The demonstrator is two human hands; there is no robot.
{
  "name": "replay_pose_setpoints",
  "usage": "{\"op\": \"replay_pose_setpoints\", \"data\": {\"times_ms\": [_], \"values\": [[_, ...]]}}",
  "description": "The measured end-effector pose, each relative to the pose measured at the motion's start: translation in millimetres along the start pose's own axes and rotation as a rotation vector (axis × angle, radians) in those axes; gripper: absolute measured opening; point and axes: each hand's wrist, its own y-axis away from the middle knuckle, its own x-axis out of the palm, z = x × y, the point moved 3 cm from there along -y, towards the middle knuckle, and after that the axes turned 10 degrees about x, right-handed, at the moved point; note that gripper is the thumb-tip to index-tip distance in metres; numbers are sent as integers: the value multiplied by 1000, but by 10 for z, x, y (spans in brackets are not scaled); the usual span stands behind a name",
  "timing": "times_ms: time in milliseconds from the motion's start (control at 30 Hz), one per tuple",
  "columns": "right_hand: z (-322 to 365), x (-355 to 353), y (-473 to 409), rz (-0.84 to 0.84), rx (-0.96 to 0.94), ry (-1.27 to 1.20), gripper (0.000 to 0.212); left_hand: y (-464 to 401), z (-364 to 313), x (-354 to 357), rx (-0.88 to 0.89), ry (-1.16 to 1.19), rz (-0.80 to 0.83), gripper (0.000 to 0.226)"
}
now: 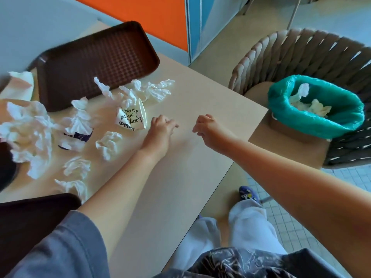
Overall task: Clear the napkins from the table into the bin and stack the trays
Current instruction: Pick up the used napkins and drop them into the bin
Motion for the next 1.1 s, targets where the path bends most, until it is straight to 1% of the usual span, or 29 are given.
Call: {"op": "replay_pose_setpoints", "data": {"times_ms": [133, 233, 333, 433, 533, 567, 700, 833, 933, 1000, 1100], "values": [[-238, -158, 66, -67, 83, 17, 26, -236, -252, 82, 92, -3, -31, 39], [-462, -332, 123, -150, 125, 34, 26, -467, -497, 169, 135, 15, -38, 36], [-822, -539, 243, -265, 117, 74, 22, -773, -851, 334, 198, 49, -39, 35], [-1268, -765, 330, -333, 202, 136, 18, -1118, -1197, 510, 220, 96, -15, 35], [-1691, -945, 393, -377, 242, 126, 8, -1432, -1498, 680, 275, 96, 28, 33], [-1866, -1002, 412, -371, 265, 104, 6, -1564, -1603, 755, 302, 96, 49, 33], [-2632, -1264, 455, -352, 380, 33, 10, -2156, -2077, 1107, 428, 87, 125, 32], [-3269, -1455, 496, -358, 529, -11, 5, -2674, -2528, 1498, 467, 78, 190, 30], [-3747, -1539, 566, -331, 650, -26, 9, -3004, -2792, 1868, 497, 109, 279, 31], [-3951, -1544, 602, -289, 695, -29, 13, -3125, -2881, 2063, 504, 140, 342, 36], [-4196, -1519, 649, -131, 758, -65, 32, -3229, -2985, 2326, 465, 171, 451, 43]]}}
